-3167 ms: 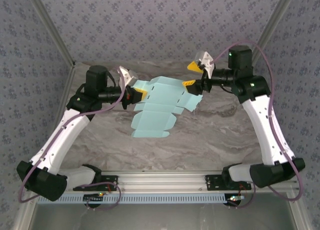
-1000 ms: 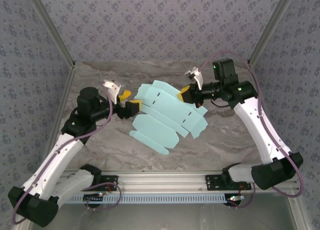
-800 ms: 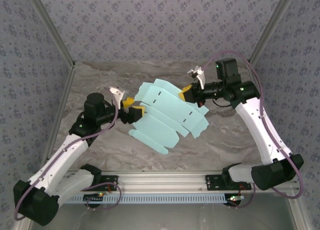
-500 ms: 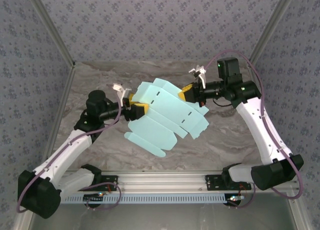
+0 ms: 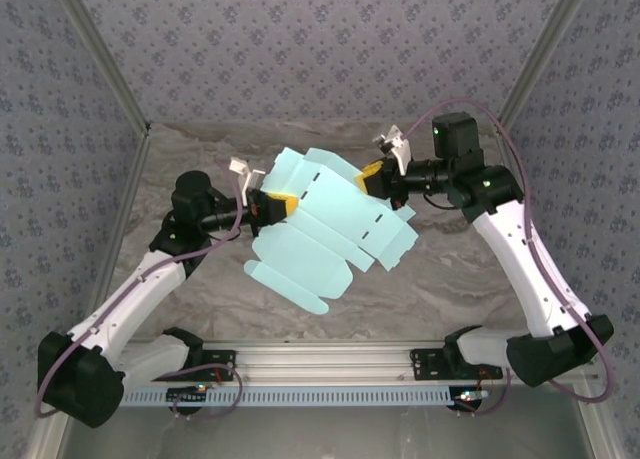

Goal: Fold the paper box

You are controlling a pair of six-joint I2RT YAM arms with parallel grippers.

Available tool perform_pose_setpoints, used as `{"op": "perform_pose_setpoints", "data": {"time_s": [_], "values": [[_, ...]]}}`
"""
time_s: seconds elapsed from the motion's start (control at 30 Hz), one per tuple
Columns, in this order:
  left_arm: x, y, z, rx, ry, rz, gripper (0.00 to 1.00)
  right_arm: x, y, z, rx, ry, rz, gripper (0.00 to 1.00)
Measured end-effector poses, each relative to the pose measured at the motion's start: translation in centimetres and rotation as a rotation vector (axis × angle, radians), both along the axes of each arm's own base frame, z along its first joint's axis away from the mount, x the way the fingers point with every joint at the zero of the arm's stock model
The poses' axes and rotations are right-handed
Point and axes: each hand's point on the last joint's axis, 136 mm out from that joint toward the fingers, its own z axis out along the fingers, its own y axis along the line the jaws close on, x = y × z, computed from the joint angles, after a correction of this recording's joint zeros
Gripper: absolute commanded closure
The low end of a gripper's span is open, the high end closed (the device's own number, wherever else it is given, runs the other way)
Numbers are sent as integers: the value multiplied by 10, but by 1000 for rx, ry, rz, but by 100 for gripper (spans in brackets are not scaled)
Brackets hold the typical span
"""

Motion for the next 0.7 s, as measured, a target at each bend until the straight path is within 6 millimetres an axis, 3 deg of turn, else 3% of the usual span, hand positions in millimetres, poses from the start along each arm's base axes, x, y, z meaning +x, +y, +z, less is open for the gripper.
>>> {"op": "perform_pose_setpoints", "data": {"time_s": [0.37,0.7], "values": [[10,4,1,-10,194,92,100,14,10,-7,-279,-497,-244,100],[19,5,-6,-31,325,146,100,26,18,-17,-457,-729,-357,100]]}}
